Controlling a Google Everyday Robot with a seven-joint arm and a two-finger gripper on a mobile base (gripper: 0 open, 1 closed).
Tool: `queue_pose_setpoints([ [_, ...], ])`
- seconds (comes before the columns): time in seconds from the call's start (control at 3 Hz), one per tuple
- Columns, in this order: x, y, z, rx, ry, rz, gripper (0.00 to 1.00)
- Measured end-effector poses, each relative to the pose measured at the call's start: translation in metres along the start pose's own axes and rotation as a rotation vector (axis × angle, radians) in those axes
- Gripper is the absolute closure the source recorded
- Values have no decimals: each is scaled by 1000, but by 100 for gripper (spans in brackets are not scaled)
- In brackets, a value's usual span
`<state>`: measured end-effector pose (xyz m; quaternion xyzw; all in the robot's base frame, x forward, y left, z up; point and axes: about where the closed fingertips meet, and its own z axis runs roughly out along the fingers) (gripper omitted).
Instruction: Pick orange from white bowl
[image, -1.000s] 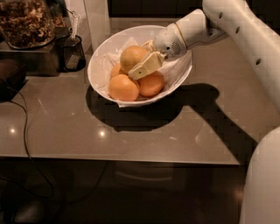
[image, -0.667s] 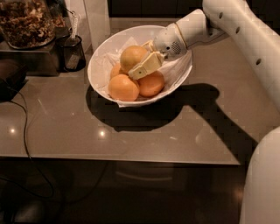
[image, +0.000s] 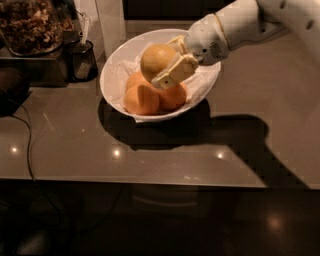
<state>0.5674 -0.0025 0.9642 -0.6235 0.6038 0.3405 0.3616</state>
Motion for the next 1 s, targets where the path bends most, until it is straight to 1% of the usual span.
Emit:
queue_pose_setpoints([
  [0.33, -11, 42, -22, 93, -21, -23, 100],
  [0.67, -17, 61, -30, 142, -38, -33, 100],
  [1.0, -15, 62, -28, 142, -38, -33, 100],
])
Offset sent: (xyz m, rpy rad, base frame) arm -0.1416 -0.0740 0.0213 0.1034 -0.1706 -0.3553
